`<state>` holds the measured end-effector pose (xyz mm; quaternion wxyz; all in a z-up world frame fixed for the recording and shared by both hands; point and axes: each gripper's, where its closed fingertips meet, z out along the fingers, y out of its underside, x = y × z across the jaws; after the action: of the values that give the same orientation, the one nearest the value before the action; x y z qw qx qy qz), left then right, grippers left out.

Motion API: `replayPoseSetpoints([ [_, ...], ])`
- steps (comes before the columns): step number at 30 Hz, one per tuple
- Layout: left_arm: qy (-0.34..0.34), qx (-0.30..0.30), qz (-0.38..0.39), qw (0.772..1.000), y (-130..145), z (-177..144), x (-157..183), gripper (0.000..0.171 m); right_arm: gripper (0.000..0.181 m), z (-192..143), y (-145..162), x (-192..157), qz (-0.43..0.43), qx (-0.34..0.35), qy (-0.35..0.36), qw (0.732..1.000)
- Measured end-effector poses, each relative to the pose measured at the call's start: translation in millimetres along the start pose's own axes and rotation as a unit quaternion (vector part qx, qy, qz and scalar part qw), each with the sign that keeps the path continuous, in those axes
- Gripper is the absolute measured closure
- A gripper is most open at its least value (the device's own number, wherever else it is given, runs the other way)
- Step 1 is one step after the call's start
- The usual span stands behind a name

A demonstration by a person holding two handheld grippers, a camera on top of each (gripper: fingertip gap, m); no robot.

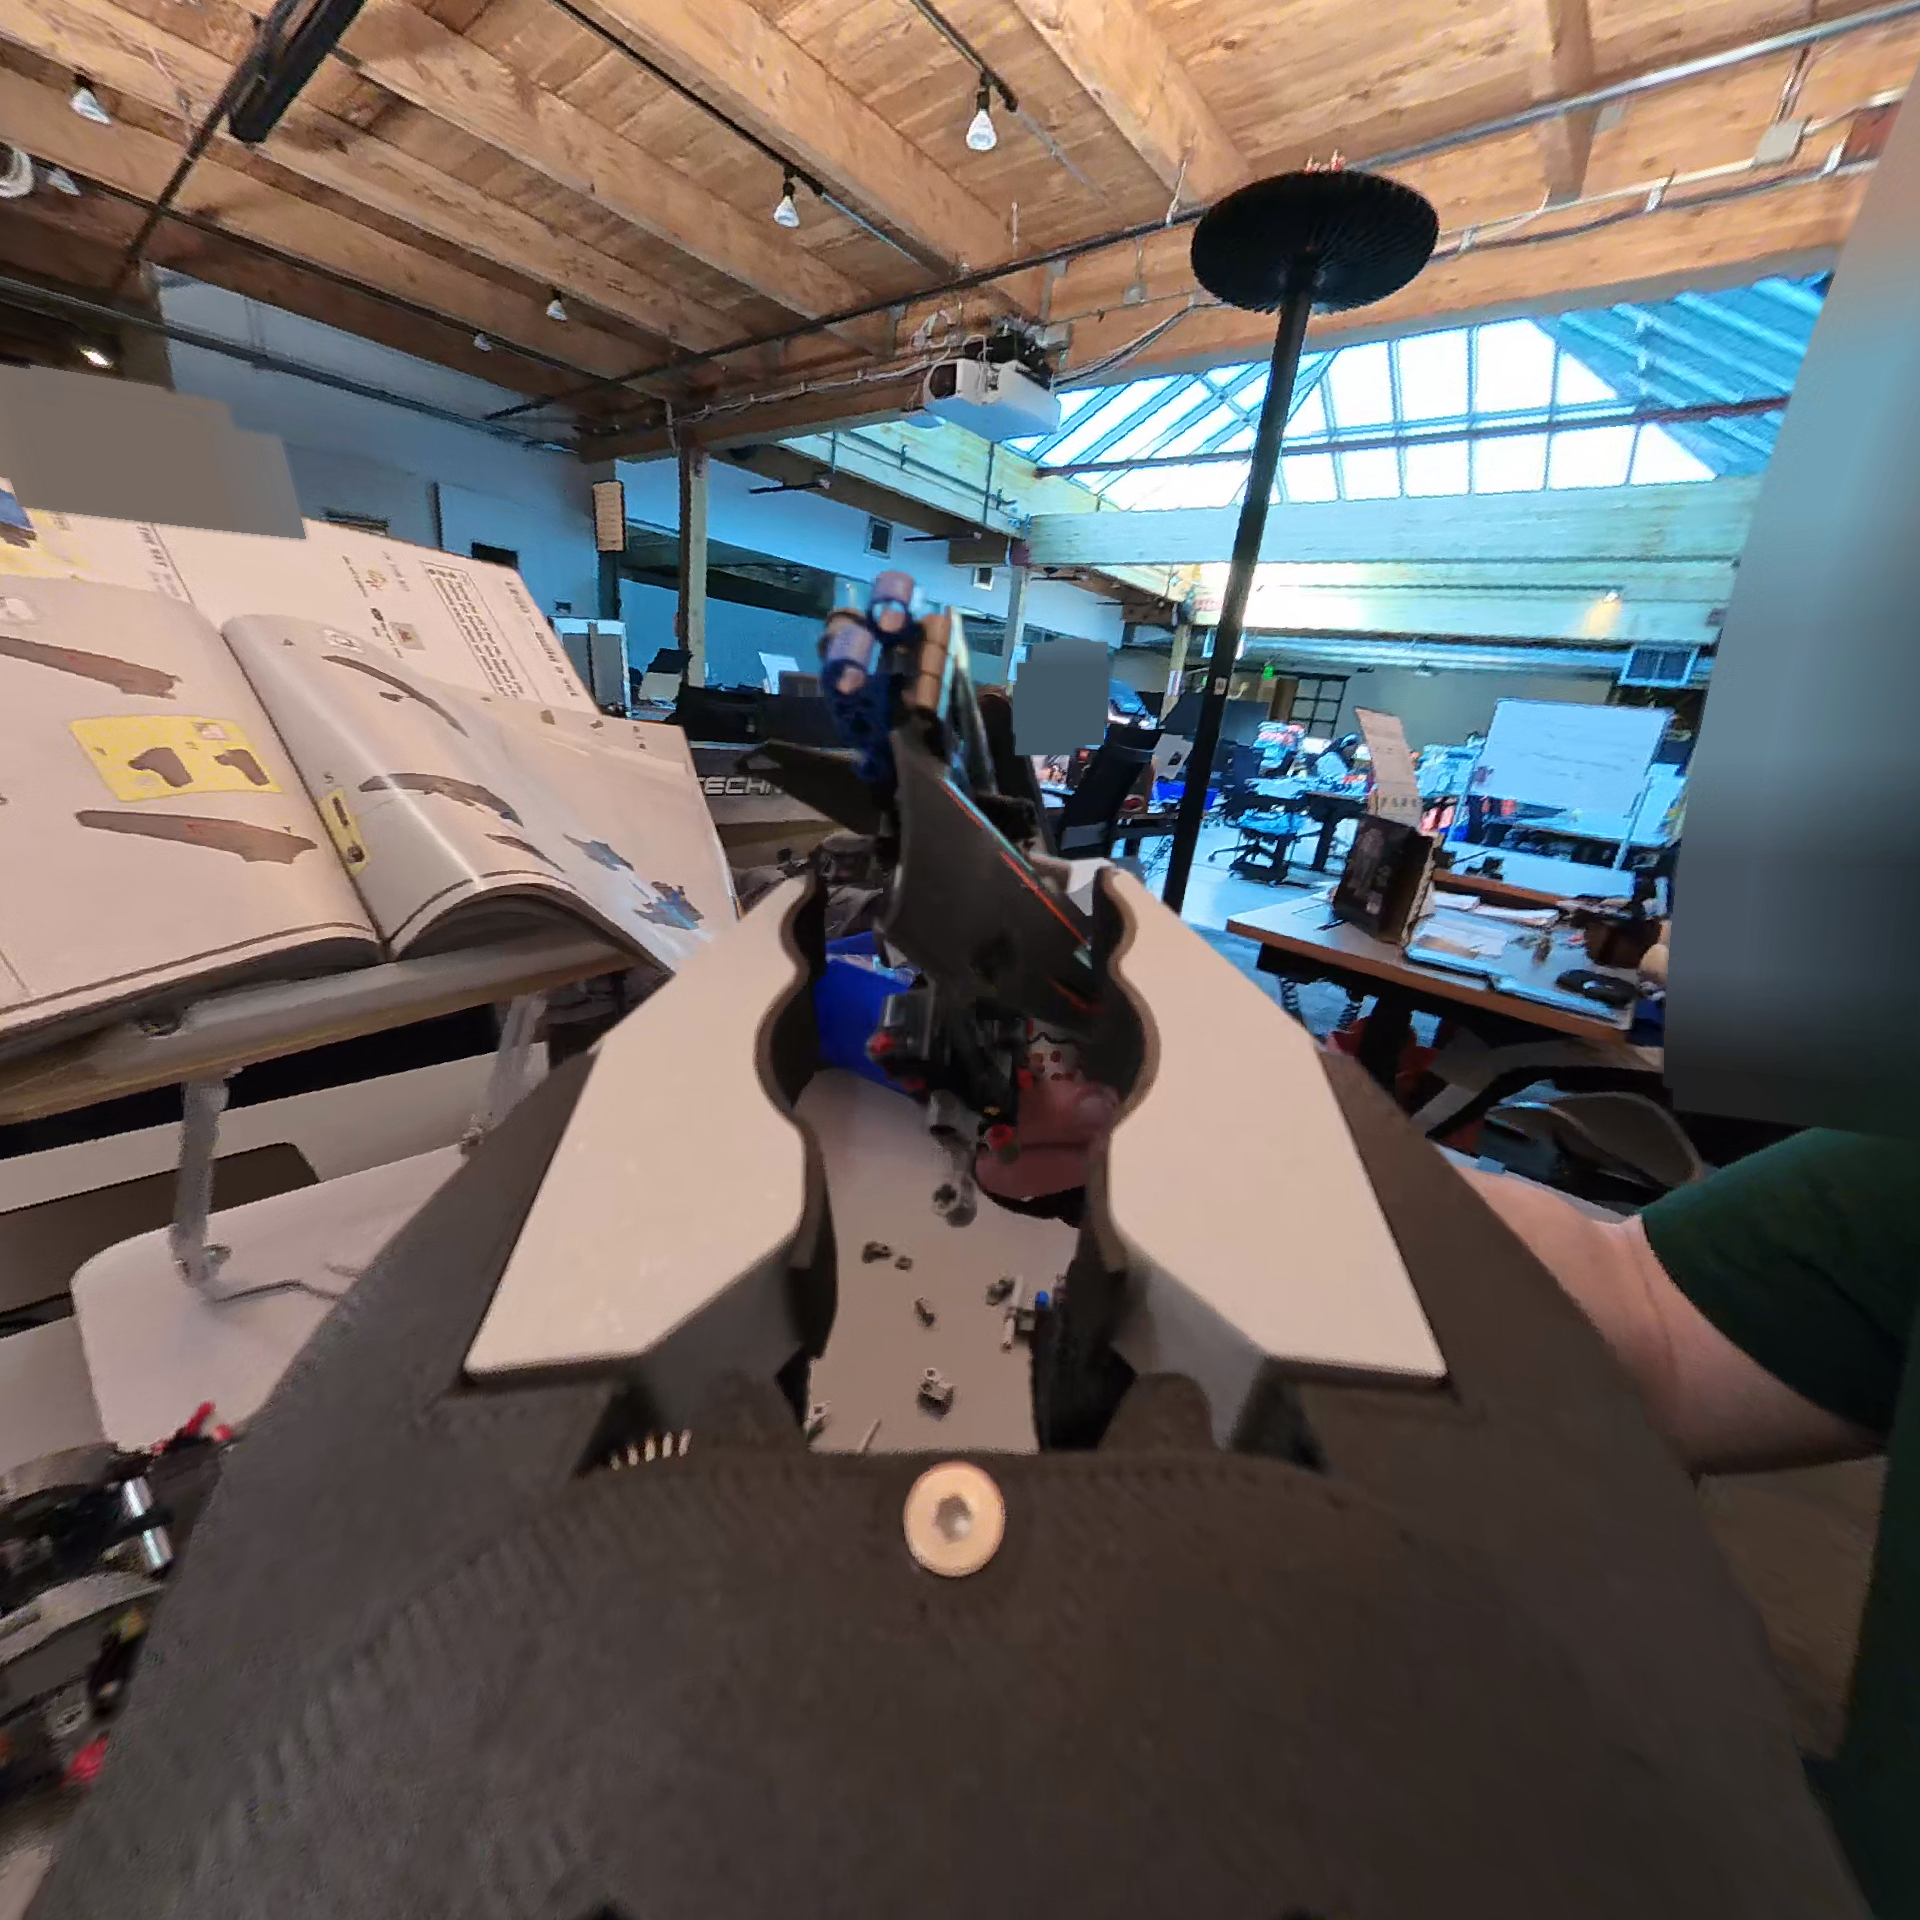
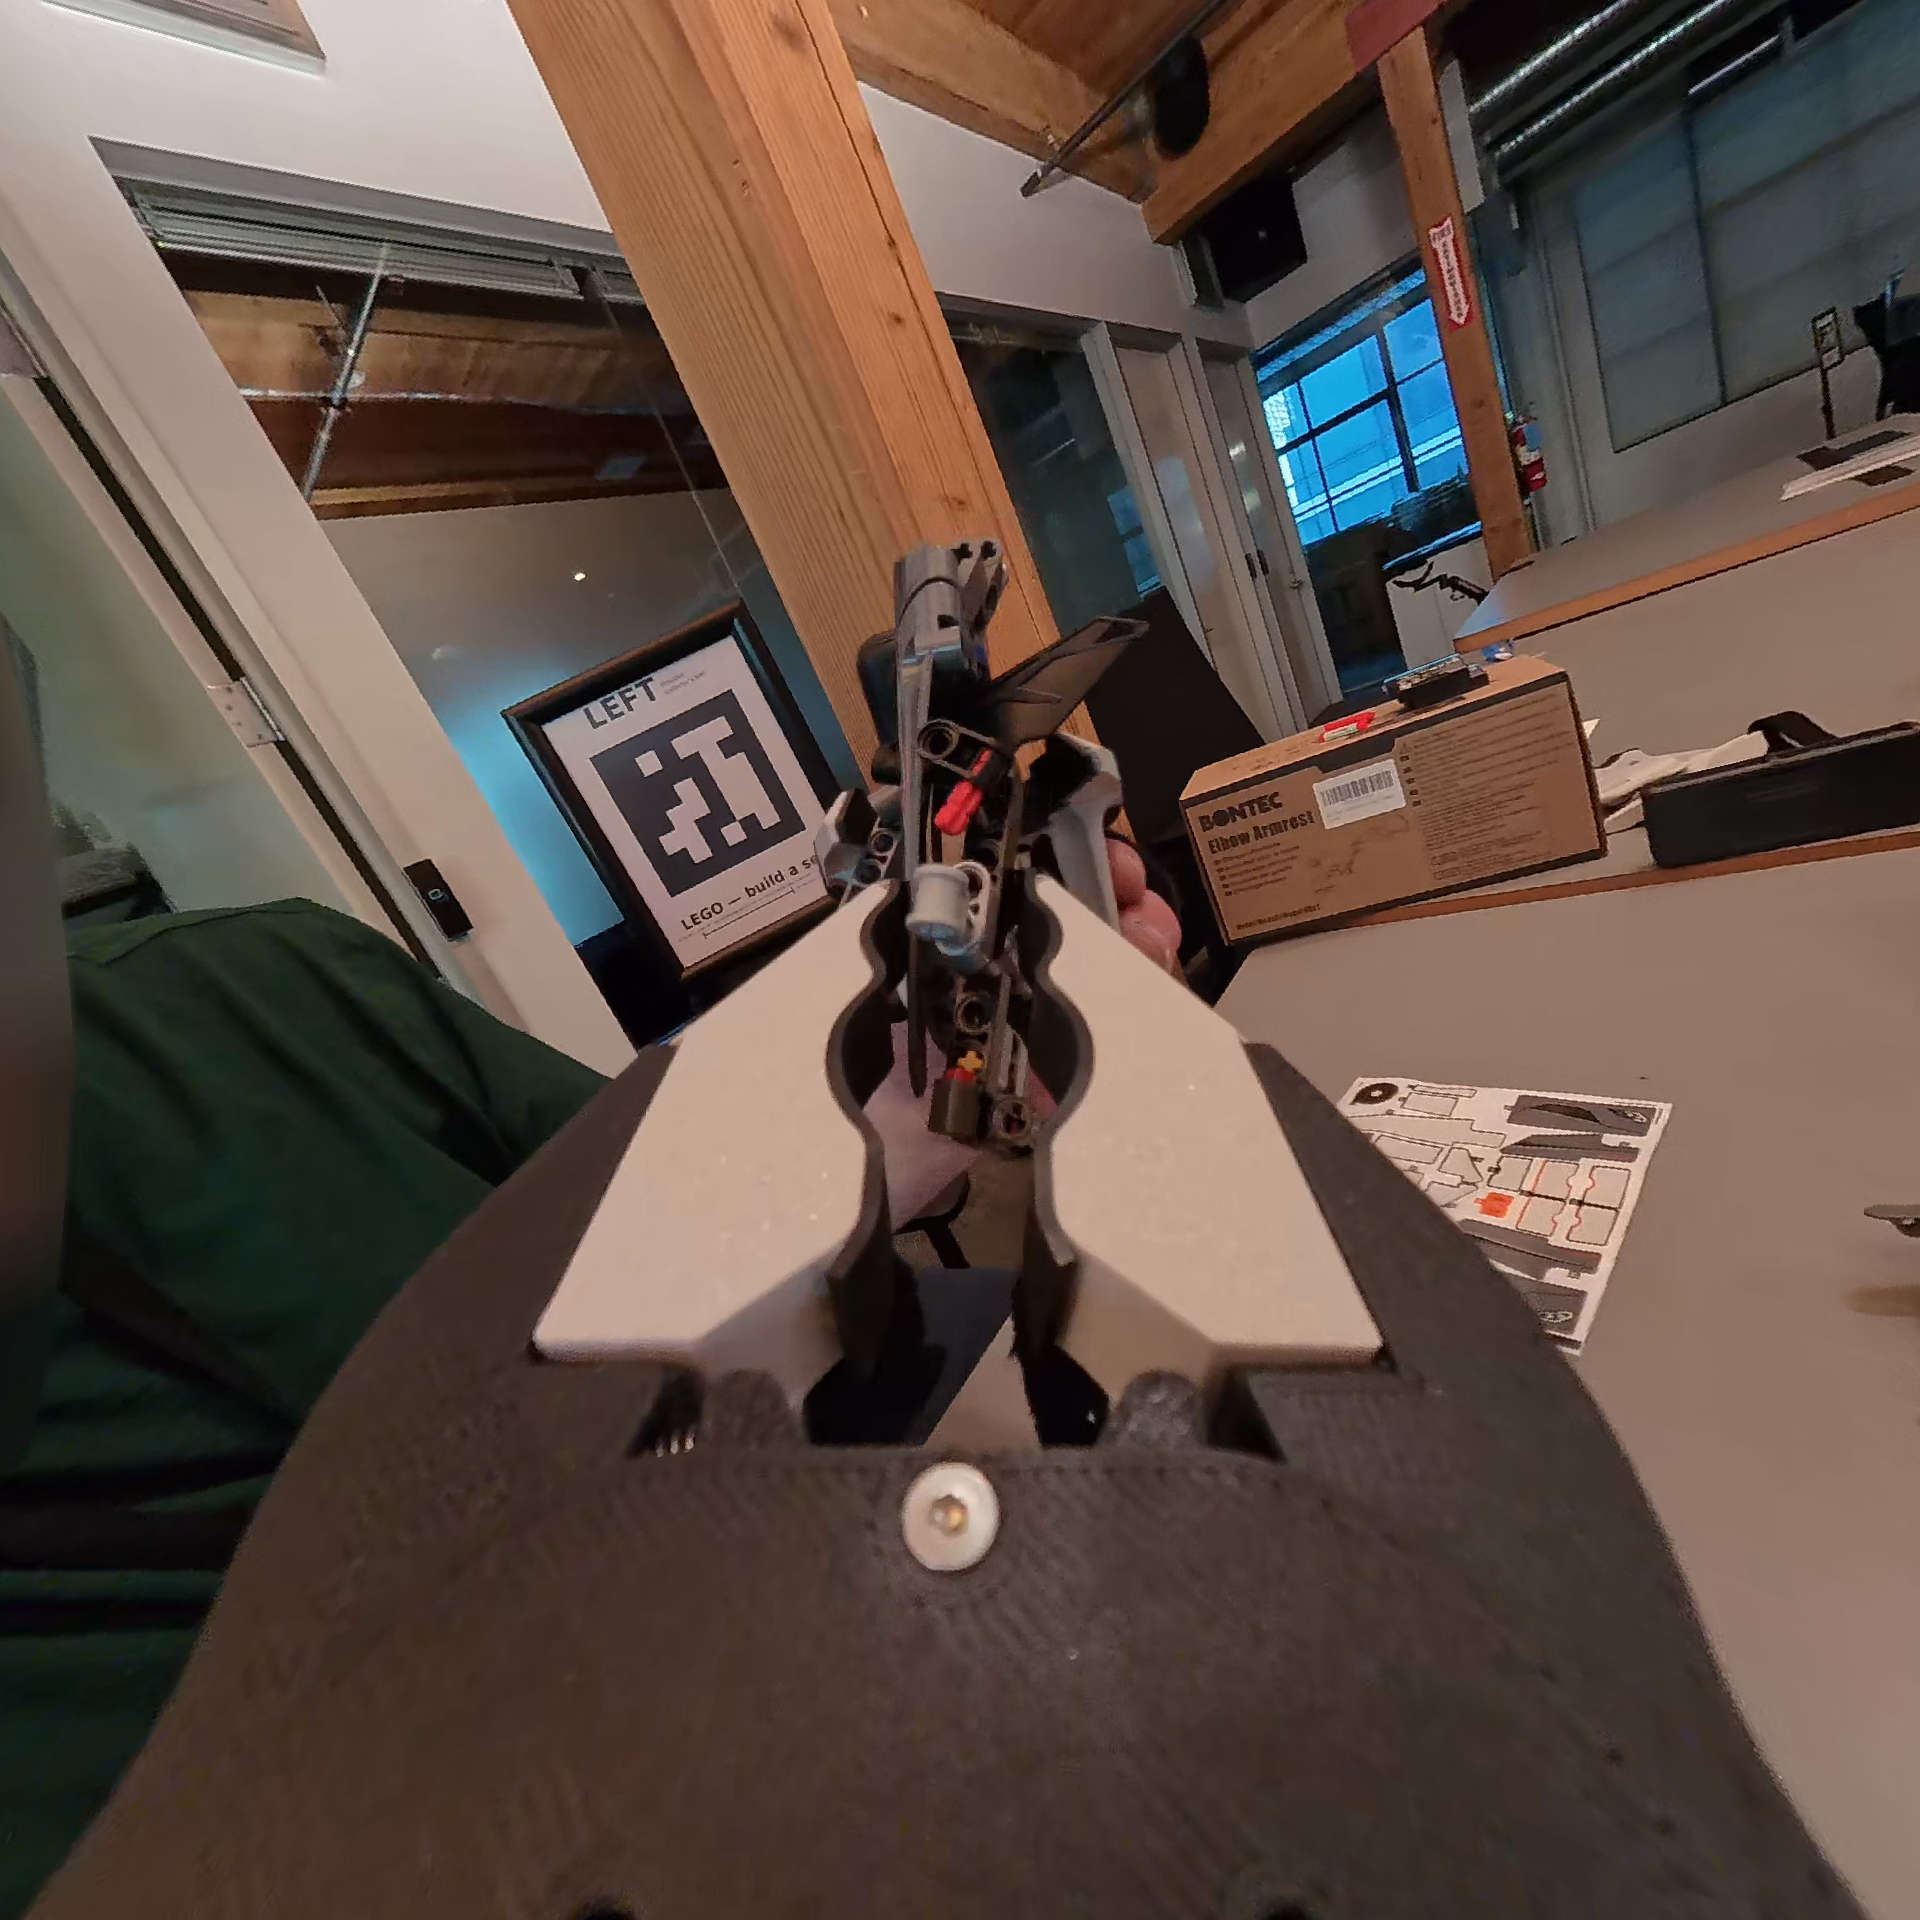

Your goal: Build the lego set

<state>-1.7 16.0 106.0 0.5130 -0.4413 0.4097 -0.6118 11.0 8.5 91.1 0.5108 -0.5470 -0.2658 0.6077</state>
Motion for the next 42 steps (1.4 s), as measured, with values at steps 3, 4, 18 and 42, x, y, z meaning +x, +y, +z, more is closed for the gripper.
replayPoseSetpoints([
  [3,0.028,0.006,-0.022,0.999,3,-3,3,0.135,0.163,2,2,0,-0.012,-0.006,0.008,1.000],
  [4,0.039,0.012,-0.029,0.999,2,-4,5,0.139,0.163,3,3,0,-0.015,-0.013,0.009,1.000],
  [18,0.043,0.030,-0.014,0.999,1,-9,5,0.150,0.164,12,7,-9,-0.075,-0.048,0.032,0.996],
  [42,0.020,0.023,0.036,0.999,-5,-27,-2,0.132,0.165,28,7,-22,-0.463,-0.168,0.231,0.839],
])
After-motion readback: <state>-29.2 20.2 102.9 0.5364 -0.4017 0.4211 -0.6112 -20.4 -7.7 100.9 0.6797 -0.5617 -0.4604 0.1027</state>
